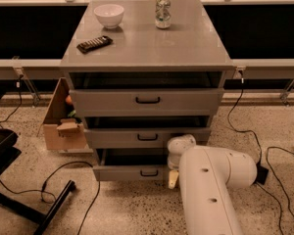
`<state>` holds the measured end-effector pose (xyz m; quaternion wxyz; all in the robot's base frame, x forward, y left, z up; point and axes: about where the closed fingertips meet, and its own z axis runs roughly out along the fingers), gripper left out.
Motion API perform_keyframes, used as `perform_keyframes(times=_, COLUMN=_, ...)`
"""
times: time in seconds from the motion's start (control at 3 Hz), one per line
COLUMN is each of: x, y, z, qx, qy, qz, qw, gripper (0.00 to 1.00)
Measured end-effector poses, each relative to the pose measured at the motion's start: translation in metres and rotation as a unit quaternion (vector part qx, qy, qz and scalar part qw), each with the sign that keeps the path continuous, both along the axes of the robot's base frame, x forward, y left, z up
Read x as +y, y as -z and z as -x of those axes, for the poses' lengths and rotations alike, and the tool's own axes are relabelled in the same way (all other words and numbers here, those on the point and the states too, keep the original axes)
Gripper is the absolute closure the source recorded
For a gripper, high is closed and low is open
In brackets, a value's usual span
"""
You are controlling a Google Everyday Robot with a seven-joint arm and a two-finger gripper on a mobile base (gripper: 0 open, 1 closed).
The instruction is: Open bottom drawer
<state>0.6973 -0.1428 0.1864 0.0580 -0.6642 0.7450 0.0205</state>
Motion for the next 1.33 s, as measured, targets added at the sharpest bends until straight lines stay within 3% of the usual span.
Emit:
perform_keyframes(times=0.33, x=-0.001, y=0.009, z=0.032, qx=0.013, qy=-0.002, qz=0.015, qw=0.9998, gripper=0.22)
perform_keyframes(times=0.67, x=-0.006, y=-0.023, z=0.049, qx=-0.019, qy=-0.004, qz=0.057, qw=0.9982, gripper=0.53)
perform_keyframes(times=1.0, x=-0.015, y=-0.050, z=0.078, qx=-0.026, qy=-0.006, qz=0.087, qw=0.9958, gripper=0.76)
perform_keyframes(times=1.33, x=-0.034, y=-0.045, z=0.153, qx=0.012, qy=0.029, qz=0.097, qw=0.9948, gripper=0.98)
